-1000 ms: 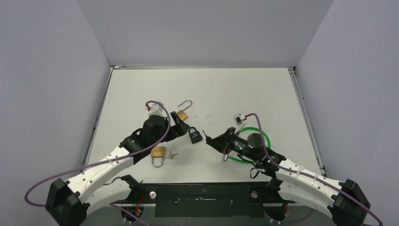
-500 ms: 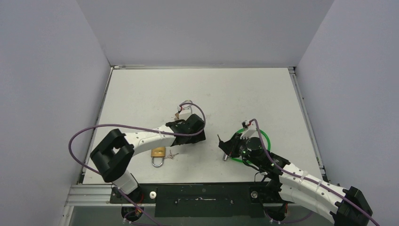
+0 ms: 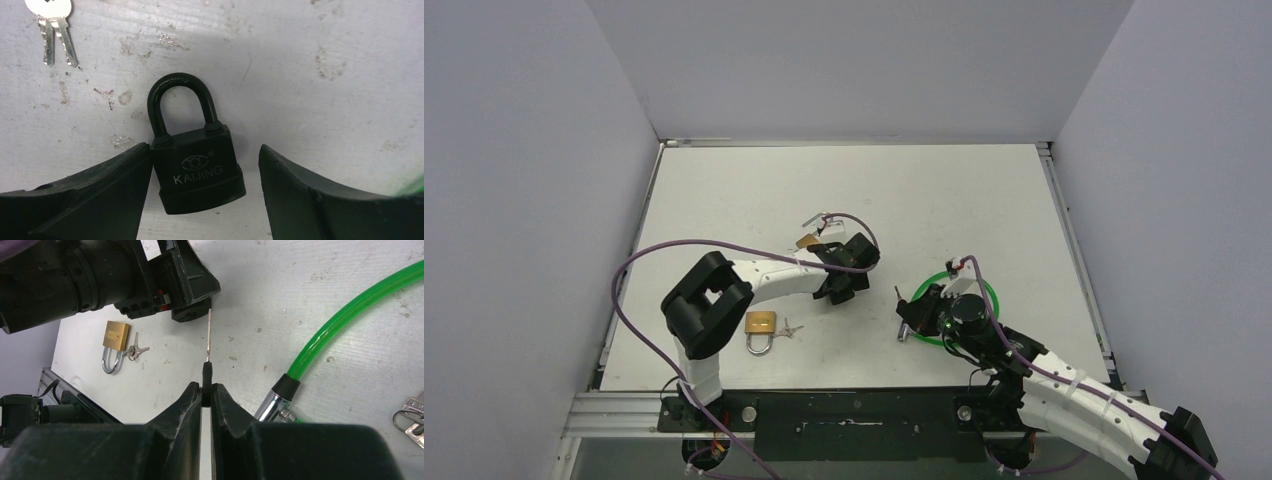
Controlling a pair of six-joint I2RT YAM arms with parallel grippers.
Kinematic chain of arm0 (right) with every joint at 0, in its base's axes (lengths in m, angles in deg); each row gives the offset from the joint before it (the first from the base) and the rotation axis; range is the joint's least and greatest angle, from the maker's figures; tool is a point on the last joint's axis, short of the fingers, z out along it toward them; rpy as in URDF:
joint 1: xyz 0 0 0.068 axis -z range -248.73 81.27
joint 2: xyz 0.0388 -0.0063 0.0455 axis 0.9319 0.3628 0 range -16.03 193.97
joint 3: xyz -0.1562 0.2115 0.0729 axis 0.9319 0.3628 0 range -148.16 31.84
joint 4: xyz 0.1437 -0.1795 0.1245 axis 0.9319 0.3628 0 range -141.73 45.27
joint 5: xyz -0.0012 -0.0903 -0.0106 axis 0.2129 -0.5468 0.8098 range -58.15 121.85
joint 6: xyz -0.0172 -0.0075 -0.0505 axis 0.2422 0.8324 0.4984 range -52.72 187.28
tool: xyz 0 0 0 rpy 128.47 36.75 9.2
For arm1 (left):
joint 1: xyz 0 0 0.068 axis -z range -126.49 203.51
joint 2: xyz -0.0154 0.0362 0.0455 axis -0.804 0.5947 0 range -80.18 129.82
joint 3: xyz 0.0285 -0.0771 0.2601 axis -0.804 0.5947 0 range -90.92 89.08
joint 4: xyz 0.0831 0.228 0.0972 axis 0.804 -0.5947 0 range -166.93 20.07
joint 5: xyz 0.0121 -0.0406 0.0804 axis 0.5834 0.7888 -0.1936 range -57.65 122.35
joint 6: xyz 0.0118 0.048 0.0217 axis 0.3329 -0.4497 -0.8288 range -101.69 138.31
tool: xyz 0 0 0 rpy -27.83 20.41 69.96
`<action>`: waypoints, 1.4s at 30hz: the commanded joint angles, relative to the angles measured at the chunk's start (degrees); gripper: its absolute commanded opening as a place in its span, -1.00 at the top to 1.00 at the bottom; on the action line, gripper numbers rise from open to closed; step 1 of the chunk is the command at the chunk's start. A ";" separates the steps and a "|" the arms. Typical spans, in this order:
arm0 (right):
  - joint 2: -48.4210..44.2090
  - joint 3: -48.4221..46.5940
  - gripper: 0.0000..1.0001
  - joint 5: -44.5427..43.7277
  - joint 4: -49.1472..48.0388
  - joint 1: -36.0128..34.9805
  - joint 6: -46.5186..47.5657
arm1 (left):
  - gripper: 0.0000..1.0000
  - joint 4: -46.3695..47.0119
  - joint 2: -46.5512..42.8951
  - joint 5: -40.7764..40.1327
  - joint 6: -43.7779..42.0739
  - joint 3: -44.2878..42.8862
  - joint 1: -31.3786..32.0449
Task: Unlock with the key
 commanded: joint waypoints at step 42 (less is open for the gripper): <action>17.48 -10.22 1.00 6.01 -18.73 -15.35 -1.83 | 1.00 14.74 -46.05 16.50 22.07 25.37 -8.49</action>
